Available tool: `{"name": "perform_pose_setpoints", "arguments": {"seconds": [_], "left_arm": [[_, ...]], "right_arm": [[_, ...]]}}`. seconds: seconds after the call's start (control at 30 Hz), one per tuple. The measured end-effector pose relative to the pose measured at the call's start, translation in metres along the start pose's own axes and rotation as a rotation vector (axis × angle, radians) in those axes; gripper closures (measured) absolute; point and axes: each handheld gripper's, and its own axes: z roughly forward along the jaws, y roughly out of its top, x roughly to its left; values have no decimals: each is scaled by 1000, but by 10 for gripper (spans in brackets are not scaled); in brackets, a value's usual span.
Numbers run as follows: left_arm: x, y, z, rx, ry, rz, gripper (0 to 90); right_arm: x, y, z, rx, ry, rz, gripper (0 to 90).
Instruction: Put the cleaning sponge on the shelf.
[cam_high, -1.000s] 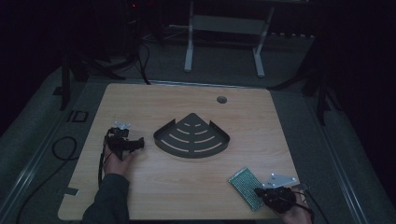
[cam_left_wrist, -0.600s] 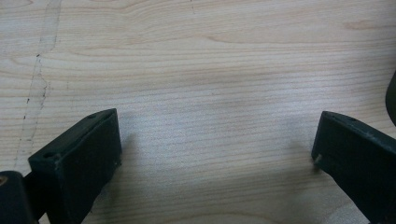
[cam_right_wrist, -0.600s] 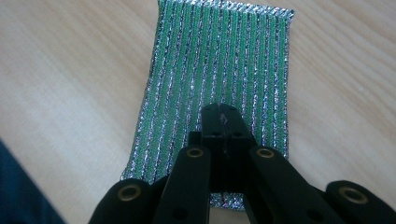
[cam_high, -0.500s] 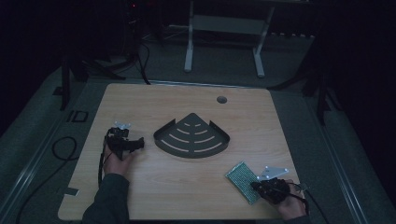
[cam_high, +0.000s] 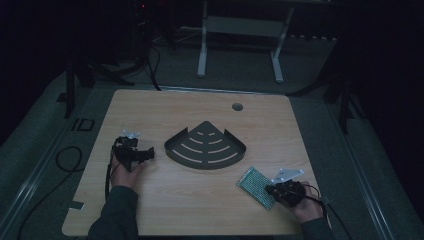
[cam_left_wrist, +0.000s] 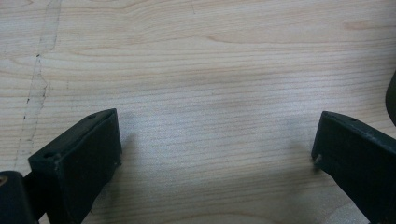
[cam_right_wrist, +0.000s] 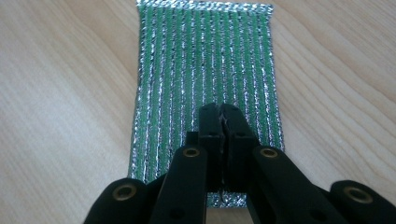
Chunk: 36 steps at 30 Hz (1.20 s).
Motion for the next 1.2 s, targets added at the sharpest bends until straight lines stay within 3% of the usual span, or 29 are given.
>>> {"name": "perform_pose_setpoints", "arguments": {"seconds": [0.37, 0.47, 0.7, 0.9, 1.2], "left_arm": [[0, 0, 0, 0, 0, 0, 17], [0, 0, 0, 0, 0, 0, 17], [0, 0, 0, 0, 0, 0, 17], [0, 0, 0, 0, 0, 0, 17], [0, 0, 0, 0, 0, 0, 17]], "right_arm": [[0, 10, 2, -19, 28, 17, 863], [-8, 21, -6, -47, 3, 42, 832], [-16, 41, -9, -5, -48, 23, 755], [-25, 52, -5, 41, -28, 40, 709], [-33, 61, 6, 108, 4, 56, 730]]}}
